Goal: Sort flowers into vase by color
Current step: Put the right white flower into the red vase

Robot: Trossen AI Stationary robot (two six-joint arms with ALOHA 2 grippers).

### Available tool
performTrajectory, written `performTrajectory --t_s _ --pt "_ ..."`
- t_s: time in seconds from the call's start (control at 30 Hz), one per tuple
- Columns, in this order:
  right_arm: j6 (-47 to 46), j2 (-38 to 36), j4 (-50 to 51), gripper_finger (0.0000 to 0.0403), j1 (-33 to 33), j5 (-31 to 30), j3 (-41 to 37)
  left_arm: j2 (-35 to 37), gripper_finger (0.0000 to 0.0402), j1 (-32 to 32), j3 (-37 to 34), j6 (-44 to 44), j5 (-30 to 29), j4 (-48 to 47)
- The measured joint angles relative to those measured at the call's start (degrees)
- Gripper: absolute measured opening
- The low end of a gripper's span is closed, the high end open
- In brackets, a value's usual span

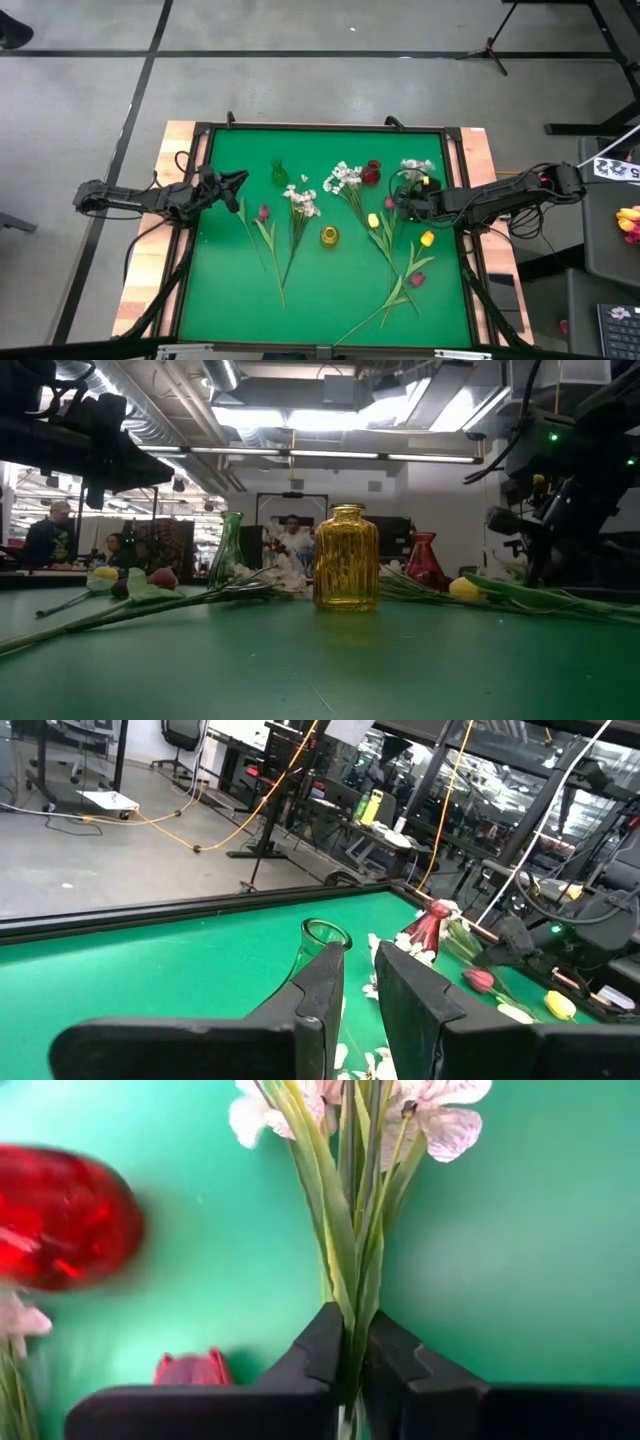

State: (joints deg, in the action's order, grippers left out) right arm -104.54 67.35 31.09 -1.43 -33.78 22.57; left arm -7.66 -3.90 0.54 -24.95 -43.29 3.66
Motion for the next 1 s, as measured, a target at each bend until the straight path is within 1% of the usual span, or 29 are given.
performTrajectory --t_s 0.13,0.23,0.3,0.37,0.47,0.57,0.67,0.77,0.9,1.0 --pt "3.0 0.0 0.1 0.0008 0.0 -5.8 0.3 0.0 0.0061 0.0 0.0 0.0 0.0 0.0" --pt "3.8 0.0 0.8 0.0014 0.1 -10.7 1.0 0.0 0.0061 0.0 0.0 -0.1 -1.0 0.0" --pt "4.8 0.0 2.0 0.0016 0.6 -12.3 1.9 0.0 0.0061 0.0 0.0 -0.2 -2.0 0.0" --pt "7.4 -0.1 3.4 0.0012 1.5 -12.8 2.9 0.0 0.0061 0.0 0.0 -0.2 -3.0 0.0" --pt "12.4 -0.1 3.6 0.0007 2.4 -14.8 4.6 0.0 0.0061 0.0 0.0 -0.2 -4.1 -0.1" --pt "17.7 -0.1 3.5 0.0011 3.5 -19.9 7.4 0.0 0.0061 0.0 0.0 -0.2 -4.9 -0.1" --pt "25.3 -0.1 3.5 0.0012 4.5 -24.9 11.0 0.0 0.0061 0.0 0.0 -0.2 -6.0 -0.1" --pt "33.5 -0.1 3.3 0.0006 4.6 -30.9 14.9 0.0 0.0061 0.0 0.0 -0.2 -7.0 -0.1" --pt "43.0 -0.1 3.1 0.0011 4.5 -40.4 19.8 0.0 0.0061 0.0 0.0 -0.2 -7.1 -0.1" --pt "48.8 -0.1 1.8 0.0014 4.5 -45.5 22.2 0.0 0.0061 0.0 0.0 -0.2 -7.2 -0.4"
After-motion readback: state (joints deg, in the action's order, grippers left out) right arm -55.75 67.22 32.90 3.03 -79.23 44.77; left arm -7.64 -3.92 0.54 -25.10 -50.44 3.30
